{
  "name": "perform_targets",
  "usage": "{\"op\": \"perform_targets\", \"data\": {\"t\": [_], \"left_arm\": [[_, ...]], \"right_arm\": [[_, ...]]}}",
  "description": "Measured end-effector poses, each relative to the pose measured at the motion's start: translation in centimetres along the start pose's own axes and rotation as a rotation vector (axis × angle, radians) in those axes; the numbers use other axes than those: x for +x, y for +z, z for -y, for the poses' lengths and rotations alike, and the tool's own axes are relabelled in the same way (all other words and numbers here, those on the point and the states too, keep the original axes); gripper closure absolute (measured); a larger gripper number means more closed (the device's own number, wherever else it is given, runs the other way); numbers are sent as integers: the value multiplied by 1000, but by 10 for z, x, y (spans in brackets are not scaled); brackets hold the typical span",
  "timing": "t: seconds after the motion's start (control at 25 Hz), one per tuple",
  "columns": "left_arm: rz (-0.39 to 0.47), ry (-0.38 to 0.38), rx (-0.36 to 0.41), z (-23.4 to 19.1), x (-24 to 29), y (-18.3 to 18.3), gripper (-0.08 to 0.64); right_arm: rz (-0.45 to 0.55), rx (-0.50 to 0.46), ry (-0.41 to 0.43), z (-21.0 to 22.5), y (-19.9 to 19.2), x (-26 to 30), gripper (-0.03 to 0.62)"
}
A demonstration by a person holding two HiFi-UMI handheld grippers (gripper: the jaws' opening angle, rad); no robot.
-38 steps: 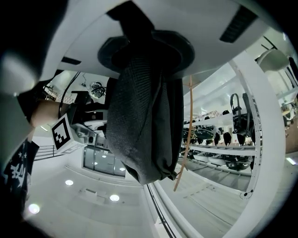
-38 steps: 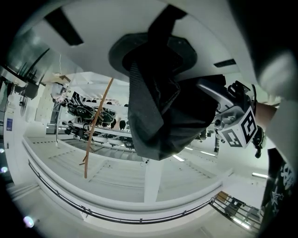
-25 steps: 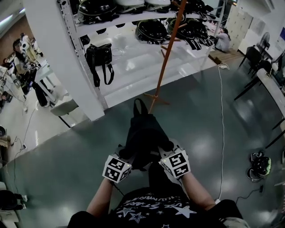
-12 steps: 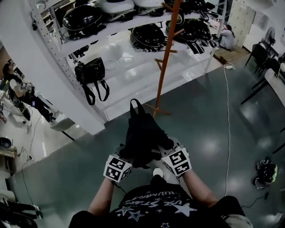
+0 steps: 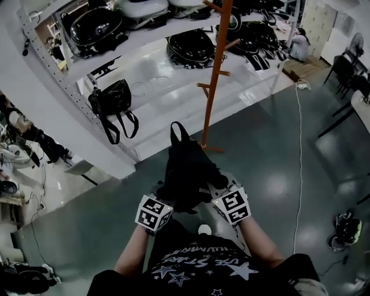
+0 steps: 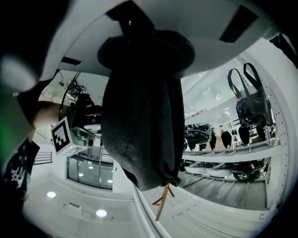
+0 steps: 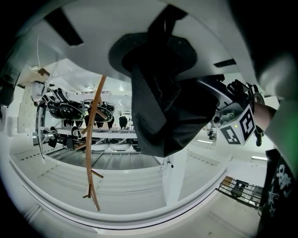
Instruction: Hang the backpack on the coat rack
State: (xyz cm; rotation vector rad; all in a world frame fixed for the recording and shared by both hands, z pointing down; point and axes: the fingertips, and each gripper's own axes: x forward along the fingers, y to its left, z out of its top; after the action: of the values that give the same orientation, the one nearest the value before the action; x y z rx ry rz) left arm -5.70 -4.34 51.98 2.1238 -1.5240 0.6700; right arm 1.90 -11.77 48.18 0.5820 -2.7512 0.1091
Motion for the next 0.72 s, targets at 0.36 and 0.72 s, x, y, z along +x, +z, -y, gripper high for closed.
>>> {"op": "perform_targets", "data": {"t": [0.36, 0.72], "left_arm": [[-39, -134, 48, -51, 63, 24, 465], [-59, -265, 132, -118, 127, 58, 465]], "right_arm": [[-53, 59, -113, 54, -6, 51, 558], [-73, 126, -263, 108, -1, 112, 557]]}}
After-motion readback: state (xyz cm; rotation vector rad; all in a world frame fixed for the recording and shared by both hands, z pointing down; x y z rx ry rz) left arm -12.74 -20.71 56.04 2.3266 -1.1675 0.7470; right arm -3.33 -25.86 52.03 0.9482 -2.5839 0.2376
